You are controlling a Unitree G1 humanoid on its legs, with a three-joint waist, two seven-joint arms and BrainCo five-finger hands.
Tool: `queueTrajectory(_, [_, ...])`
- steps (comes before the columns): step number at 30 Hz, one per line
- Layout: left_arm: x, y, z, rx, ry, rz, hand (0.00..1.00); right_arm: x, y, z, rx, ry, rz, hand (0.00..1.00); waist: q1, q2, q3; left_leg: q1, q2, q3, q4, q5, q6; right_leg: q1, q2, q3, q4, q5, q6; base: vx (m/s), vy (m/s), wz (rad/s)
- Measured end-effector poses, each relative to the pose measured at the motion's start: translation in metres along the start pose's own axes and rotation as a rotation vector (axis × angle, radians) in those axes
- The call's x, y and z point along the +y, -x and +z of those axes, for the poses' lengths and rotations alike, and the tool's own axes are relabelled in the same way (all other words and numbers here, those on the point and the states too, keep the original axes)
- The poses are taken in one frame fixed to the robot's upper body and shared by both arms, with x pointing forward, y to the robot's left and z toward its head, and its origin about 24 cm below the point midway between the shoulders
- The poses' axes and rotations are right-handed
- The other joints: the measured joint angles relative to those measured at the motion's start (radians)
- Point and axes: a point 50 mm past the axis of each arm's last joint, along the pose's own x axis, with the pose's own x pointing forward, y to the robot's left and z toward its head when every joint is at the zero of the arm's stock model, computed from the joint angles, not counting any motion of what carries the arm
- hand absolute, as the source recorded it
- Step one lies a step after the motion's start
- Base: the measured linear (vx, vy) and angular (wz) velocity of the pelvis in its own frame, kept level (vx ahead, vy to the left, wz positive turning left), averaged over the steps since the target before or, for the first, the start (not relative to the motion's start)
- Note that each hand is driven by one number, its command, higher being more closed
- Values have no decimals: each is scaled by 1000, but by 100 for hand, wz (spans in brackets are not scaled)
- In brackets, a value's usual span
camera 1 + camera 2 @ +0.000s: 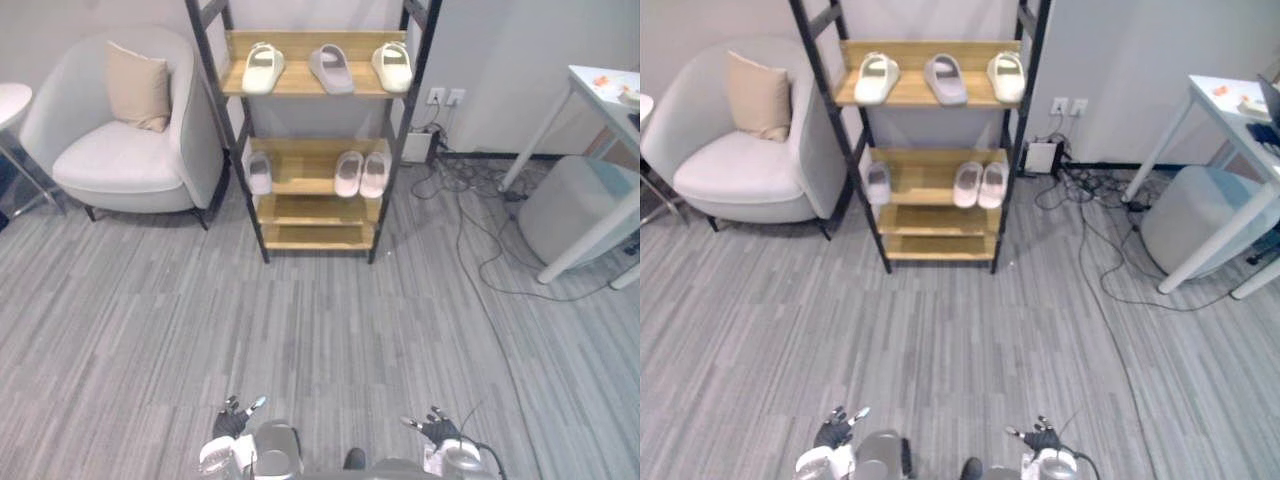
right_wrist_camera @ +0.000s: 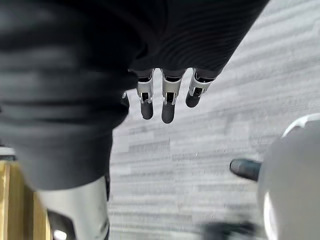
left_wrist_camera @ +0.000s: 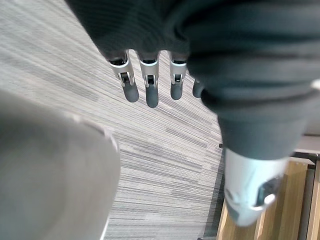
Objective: Organize the slippers on the shoe rack
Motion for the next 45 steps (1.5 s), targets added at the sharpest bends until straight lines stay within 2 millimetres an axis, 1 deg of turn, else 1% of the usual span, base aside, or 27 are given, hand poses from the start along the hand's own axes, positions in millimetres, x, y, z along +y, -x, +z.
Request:
queueTrajectory(1, [2, 0, 0, 0, 0, 5, 0, 3, 0, 0, 1, -2, 5, 0, 11, -1, -1, 6, -3, 0, -3, 60, 10, 18, -1, 15, -7, -15, 16, 490, 186, -25])
queueTrajectory(2, [4, -1, 1, 1, 4, 11, 0, 8, 1, -1, 2, -9, 17, 0, 15, -8, -9, 14, -23, 0, 9, 108, 53, 43, -18, 20, 0, -35, 35, 570, 168, -3])
queueTrajectory(3, [8, -2, 4, -9, -1, 17, 0, 12, 2, -5, 16, -16, 26, 0, 14, -39, -10, 4, -46, 4, 61, 73, 79, 48, -47, 16, 31, -59, 56, 694, 170, 9])
queueTrajectory(5, [15, -2, 5, -3, -17, 33, 0, 16, 3, -7, 22, -19, 35, 0, 17, -62, -25, 17, -71, 6, 119, -4, 102, 3, -87, 51, 203, -88, 89, 562, 137, 10])
queueTrajectory(7, [19, -3, 3, 12, -47, 37, 0, 17, 3, -8, 22, -15, 46, 0, 6, -69, -28, 105, -89, 3, 95, -46, 114, -97, -133, 86, 549, -61, 149, 502, 152, 20])
queueTrajectory(8, [22, -3, 2, 23, -88, 36, 0, 17, 3, -7, 19, -16, 50, 0, -1, -81, -27, 175, -110, -12, 66, -65, 122, -151, -172, 76, 735, -34, 165, 675, 116, 40])
queueTrajectory(9, [25, -2, -1, 41, -136, 32, 0, 16, 3, -7, 16, -14, 50, 0, -13, -86, -24, 281, -125, -29, 20, -86, 130, -191, -219, 29, 908, -43, 125, 678, 86, 34])
queueTrajectory(11, [26, -2, -3, 50, -166, 24, 0, 16, 3, -6, 14, -12, 51, 0, -16, -80, -21, 370, -125, -48, -29, -94, 132, -224, -238, -17, 961, -72, 74, 464, 4, 28])
queueTrajectory(12, [27, -2, -4, 60, -180, 21, 0, 16, 2, -4, 4, -12, 53, 0, -25, -80, -20, 419, -115, -69, -57, -94, 132, -257, -235, -53, 930, -98, 49, 461, -73, 46])
queueTrajectory(14, [24, -2, -3, 57, -181, 12, 0, 16, 1, 1, -11, -11, 53, 0, -38, -78, -18, 459, -85, -88, -64, -94, 133, -324, -194, -74, 763, -120, 30, 494, -109, 49])
queueTrajectory(16, [22, -2, -4, 58, -178, 8, 0, 15, 0, 6, -27, -9, 52, 0, -57, -74, -14, 491, -51, -124, -64, -95, 130, -378, -124, -35, 510, -78, 39, 450, -139, 55])
queueTrajectory(17, [22, -1, -6, 63, -176, 8, 0, 15, 0, 7, -29, -9, 51, 0, -69, -78, -13, 506, -43, -131, -64, -104, 115, -380, -101, -2, 373, -3, 42, 538, -206, 67])
queueTrajectory(18, [21, -1, -7, 63, -174, 7, 0, 14, 1, 4, -22, -10, 48, 0, -71, -88, -13, 538, -45, -135, -64, -135, 67, -382, -88, 22, 239, 113, 32, 460, -194, 57])
queueTrajectory(19, [22, -1, -6, 62, -175, 10, 0, 14, 2, 1, -13, -10, 48, 0, -70, -103, -16, 556, -57, -143, -62, -158, 51, -382, -92, 30, 193, 187, 22, 480, -213, 47])
queueTrajectory(20, [17, -2, -7, 69, -164, 6, 0, 8, 1, 1, -14, -4, 38, 0, -77, -86, -10, 590, -44, -171, -54, -198, 43, -381, -82, 27, 238, 240, -21, 452, -182, 31])
queueTrajectory(21, [11, -1, -11, 76, -154, -12, 0, 1, 0, 4, -24, 3, 20, 0, -69, -50, -15, 578, -13, -176, -34, -203, 34, -381, -67, 12, 257, 215, -34, 512, -224, 32])
queueTrajectory(23, [-3, 2, -17, 91, -130, -39, 0, -5, 0, 3, -14, -29, -5, 0, -79, -15, -21, 556, 22, -199, -4, -201, 31, -370, -42, -17, 240, 171, -38, 410, -185, 30])
queueTrajectory(25, [-6, 2, -17, 89, -112, -49, 0, -6, 0, 1, -11, -34, -10, 0, -81, -8, -19, 486, 45, -221, 165, -190, 12, -311, -14, -60, 198, 140, -44, 378, -186, 49])
queueTrajectory(27, [-3, 1, -13, 72, -73, -27, 0, -7, 3, -5, -5, -34, -15, 0, -70, -16, -8, 371, 75, -187, 478, -159, -47, -213, 0, -57, 138, 109, -60, 272, -99, 35])
queueTrajectory(29, [-2, 0, -8, 47, -58, -20, 0, -4, 3, -7, 2, -36, -7, 0, -52, -20, -8, 263, 121, -85, 627, -256, -13, -133, 3, -58, 118, 92, -60, 270, -54, -8])
queueTrajectory(30, [-1, 0, -6, 39, -76, -24, 0, -1, 3, -7, 3, -43, -2, 0, -48, -30, -9, 211, 115, -63, 545, -290, -5, -100, 0, -50, 92, 88, -52, 285, -41, -21])
queueTrajectory(32, [-2, 0, -5, 32, -82, -30, 0, 0, 3, -5, 1, -46, 2, 0, -46, -29, -9, 168, 85, -92, 388, -286, -7, -81, -12, -27, 80, 80, -35, 237, 58, -34])
queueTrajectory(33, [-2, 0, -4, 31, -82, -31, 0, 0, 3, -5, 1, -46, 1, 0, -47, -28, -10, 149, 62, -129, 306, -266, -6, -74, -22, -9, 85, 73, -22, 234, 144, -49])
queueTrajectory(34, [-3, 0, -5, 33, -74, -30, 0, -2, 3, -6, 5, -43, -3, 0, -44, -27, -11, 147, 42, -167, 233, -173, -26, -65, -30, 11, 91, 62, 1, 227, 159, -58])
queueTrajectory(35, [-2, 0, -6, 39, -71, -29, 0, -3, 3, -8, 9, -39, -9, 0, -39, -30, -17, 174, 27, -159, 208, -135, -28, -57, -36, 42, 96, 53, 17, 283, 196, -50])
queueTrajectory(39, [5, -2, -3, 43, -114, -25, 0, 7, 5, -13, 24, -52, 13, 0, -42, -71, -42, 214, -12, -106, 172, -140, -17, -37, -84, 78, 75, 53, 50, 232, 142, -30])
queueTrajectory(45, [6, -2, -8, 74, -194, -47, 0, 9, 7, -21, 51, -51, 22, 0, -45, -78, -66, 302, -41, -96, 96, -130, -2, 21, -107, 92, 32, 61, 62, 109, 51, -9])
